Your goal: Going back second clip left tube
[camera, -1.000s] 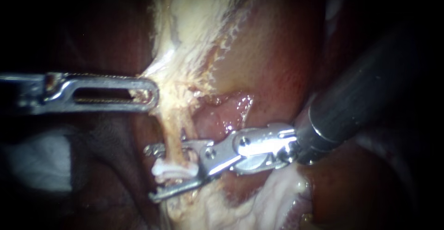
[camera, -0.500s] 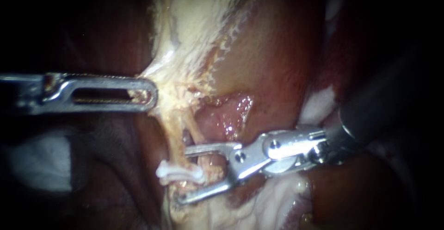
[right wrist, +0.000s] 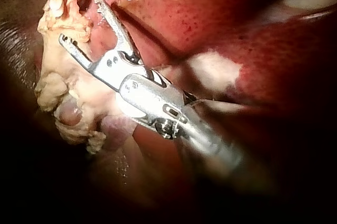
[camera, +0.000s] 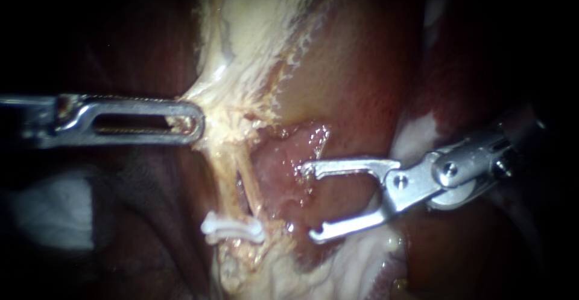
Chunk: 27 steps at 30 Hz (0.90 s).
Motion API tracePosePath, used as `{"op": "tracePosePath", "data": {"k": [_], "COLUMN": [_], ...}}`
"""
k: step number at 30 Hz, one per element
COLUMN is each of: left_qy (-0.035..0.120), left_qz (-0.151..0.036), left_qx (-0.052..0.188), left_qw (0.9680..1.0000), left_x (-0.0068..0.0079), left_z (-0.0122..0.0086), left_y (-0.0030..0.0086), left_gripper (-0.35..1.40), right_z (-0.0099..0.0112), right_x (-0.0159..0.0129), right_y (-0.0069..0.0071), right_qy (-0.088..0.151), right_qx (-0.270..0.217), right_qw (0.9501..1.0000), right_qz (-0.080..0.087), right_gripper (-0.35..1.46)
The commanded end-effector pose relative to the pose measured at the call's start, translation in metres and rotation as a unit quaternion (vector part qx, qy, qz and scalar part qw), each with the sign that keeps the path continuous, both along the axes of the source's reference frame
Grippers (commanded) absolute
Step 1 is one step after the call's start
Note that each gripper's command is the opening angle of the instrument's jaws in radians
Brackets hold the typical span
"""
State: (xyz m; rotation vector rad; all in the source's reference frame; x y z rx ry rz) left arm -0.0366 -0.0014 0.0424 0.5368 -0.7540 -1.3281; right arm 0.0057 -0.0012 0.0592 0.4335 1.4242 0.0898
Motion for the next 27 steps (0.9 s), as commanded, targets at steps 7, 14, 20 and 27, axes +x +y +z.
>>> {"op": "tracePosePath", "data": {"k": [7, 14, 20, 27], "left_qy": [0.000, 0.001, -0.003, -0.003], "left_qz": [0.000, 0.000, -0.001, 0.006], "left_qx": [0.000, -0.003, -0.004, 0.002], "left_qw": [1.0000, 1.0000, 1.0000, 1.0000], "left_x": [0.0000, -0.0003, -0.0014, -0.0040], "left_z": [0.0005, 0.0014, 0.0038, 0.0064], "left_y": [0.0002, -0.0001, -0.0009, -0.0015], "left_gripper": [-0.35, -0.35, -0.35, -0.35], "right_z": [-0.0032, -0.0047, -0.0046, -0.0046], "right_x": [-0.0025, -0.0038, -0.0039, -0.0039], "right_y": [0.0013, 0.0021, 0.0021, 0.0020], "right_qy": [0.009, 0.007, 0.006, 0.006], "right_qx": [-0.015, -0.023, -0.023, -0.023], "right_qw": [0.9998, 0.9996, 0.9995, 0.9995], "right_qz": [0.011, 0.017, 0.018, 0.018], "right_gripper": [0.60, 0.60, 0.60, 0.60]}}
